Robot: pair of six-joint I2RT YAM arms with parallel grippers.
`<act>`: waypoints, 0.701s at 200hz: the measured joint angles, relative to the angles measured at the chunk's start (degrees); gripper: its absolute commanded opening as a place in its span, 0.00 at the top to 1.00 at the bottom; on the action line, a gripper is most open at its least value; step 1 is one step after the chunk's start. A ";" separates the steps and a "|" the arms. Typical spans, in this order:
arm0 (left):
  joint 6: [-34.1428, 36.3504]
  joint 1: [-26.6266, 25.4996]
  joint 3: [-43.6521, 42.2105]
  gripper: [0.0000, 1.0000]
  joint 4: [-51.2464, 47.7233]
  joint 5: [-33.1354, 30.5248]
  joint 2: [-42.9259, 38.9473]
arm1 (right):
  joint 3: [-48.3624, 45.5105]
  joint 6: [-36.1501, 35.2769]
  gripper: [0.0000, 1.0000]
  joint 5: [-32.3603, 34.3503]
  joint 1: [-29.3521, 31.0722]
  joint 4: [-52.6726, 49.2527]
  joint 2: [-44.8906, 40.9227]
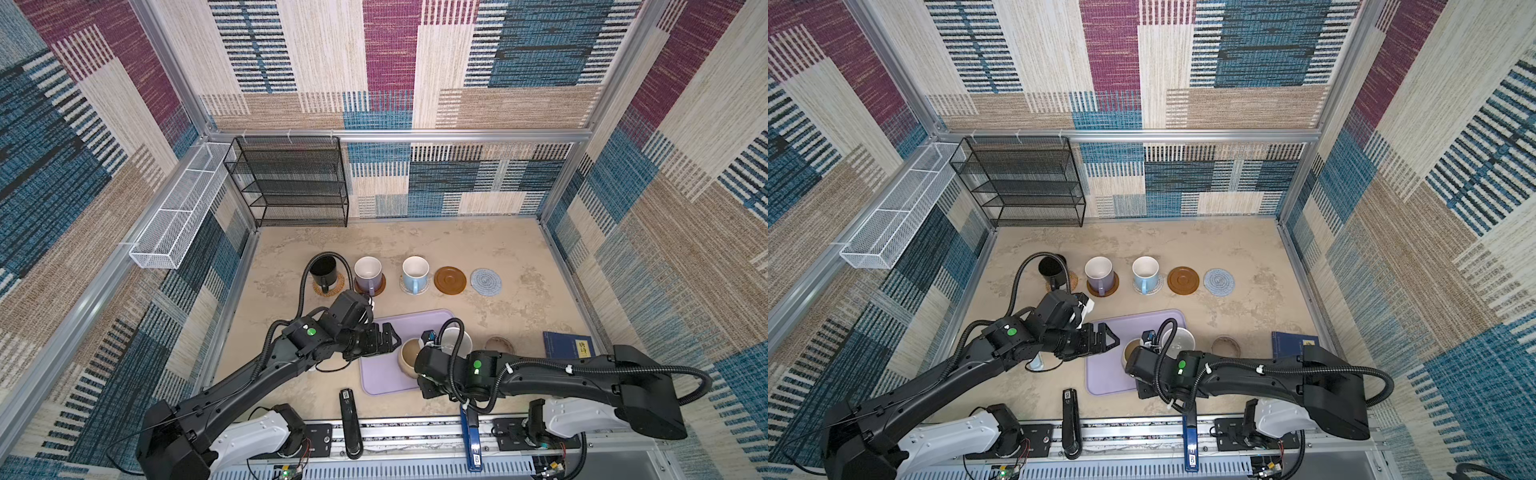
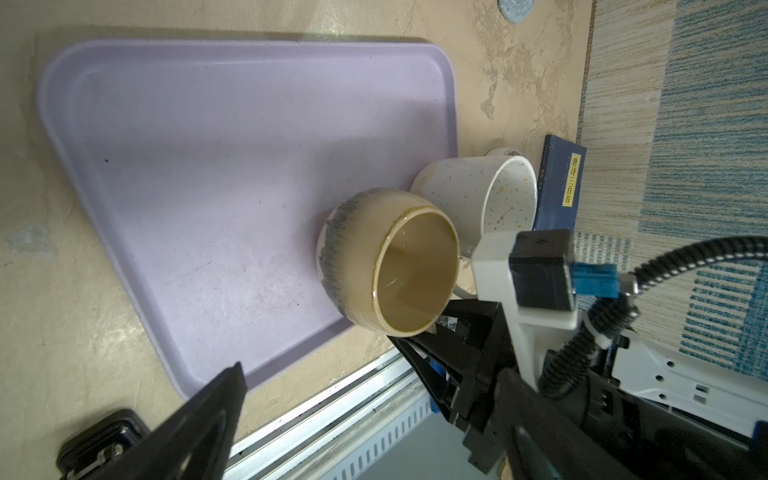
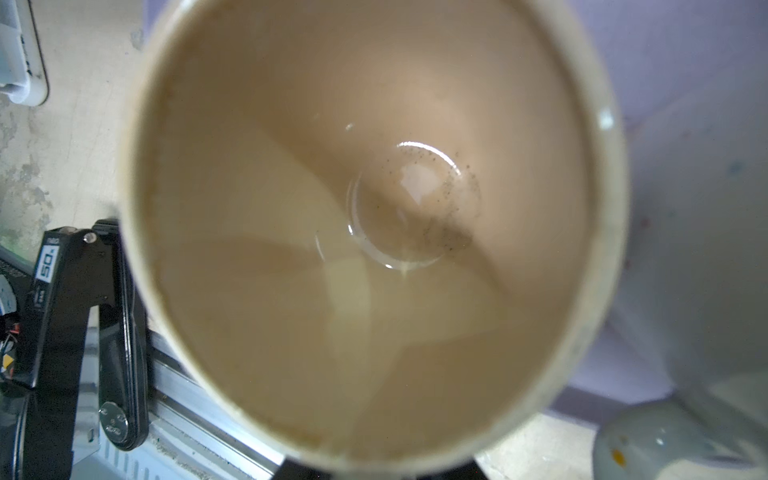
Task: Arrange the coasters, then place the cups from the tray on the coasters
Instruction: 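Close the right gripper on the beige mug rim and lift it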
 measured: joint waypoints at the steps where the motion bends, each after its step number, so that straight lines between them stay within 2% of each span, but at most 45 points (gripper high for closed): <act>1: 0.00 0.00 0.00 0.02 0.00 -0.02 -0.04 | 0.04 0.00 0.73 0.00 0.00 -0.02 0.09; 62: -0.26 0.00 -0.17 0.02 0.52 -0.76 -1.16 | 1.03 0.24 0.82 1.18 0.00 0.83 1.64; 140: -1.29 0.00 0.15 0.03 2.71 0.70 -0.59 | 3.06 0.20 0.99 2.86 0.07 -0.48 1.55</act>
